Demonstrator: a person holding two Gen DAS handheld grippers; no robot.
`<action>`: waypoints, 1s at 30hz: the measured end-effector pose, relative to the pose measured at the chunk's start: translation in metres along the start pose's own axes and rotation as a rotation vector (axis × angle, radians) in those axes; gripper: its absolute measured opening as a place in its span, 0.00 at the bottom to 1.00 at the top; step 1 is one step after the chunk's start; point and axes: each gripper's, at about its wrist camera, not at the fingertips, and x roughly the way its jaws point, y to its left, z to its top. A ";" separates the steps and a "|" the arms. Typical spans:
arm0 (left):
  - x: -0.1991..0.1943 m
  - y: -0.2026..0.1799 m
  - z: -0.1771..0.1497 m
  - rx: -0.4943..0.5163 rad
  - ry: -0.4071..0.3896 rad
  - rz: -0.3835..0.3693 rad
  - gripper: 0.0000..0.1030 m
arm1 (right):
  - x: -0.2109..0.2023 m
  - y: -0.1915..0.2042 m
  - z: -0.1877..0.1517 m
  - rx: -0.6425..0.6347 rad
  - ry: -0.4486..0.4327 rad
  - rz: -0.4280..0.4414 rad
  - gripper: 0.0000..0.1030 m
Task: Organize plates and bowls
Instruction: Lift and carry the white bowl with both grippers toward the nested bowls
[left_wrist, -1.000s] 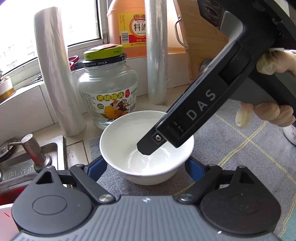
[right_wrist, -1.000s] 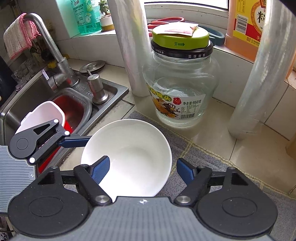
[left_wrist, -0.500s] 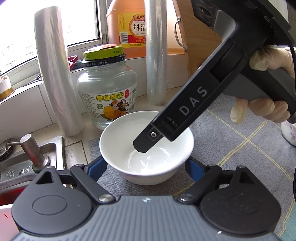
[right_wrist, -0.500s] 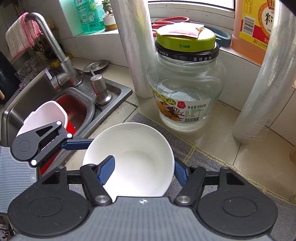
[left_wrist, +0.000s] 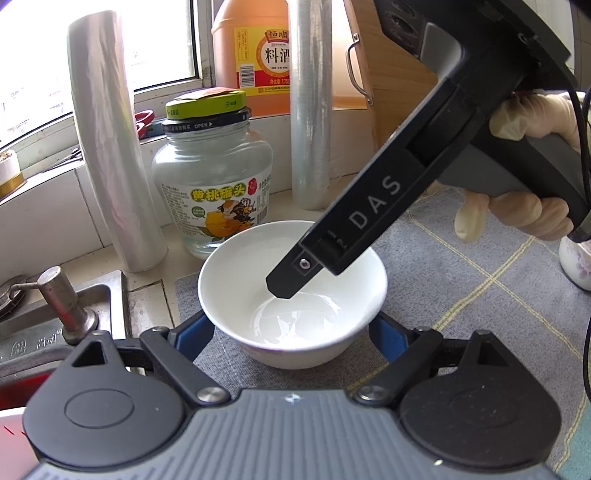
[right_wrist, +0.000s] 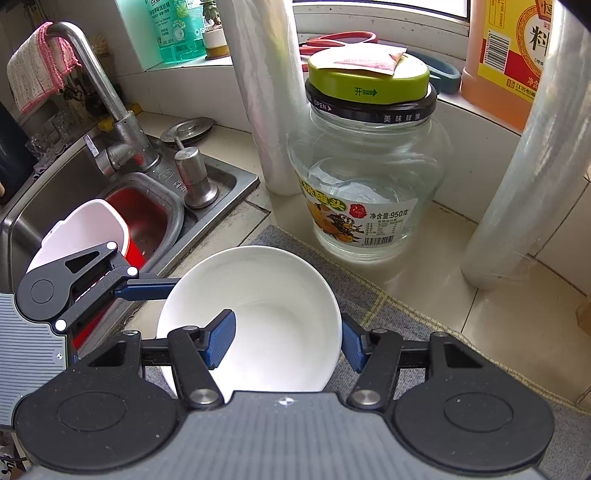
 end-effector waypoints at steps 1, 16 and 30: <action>0.000 0.000 0.001 0.000 0.004 0.000 0.88 | 0.000 0.000 0.000 0.000 0.001 -0.001 0.63; -0.014 -0.010 0.005 0.005 0.024 -0.010 0.87 | -0.011 0.005 -0.007 -0.004 0.000 -0.013 0.63; -0.042 -0.026 0.010 0.018 0.033 -0.032 0.87 | -0.045 0.018 -0.027 0.010 -0.033 -0.032 0.63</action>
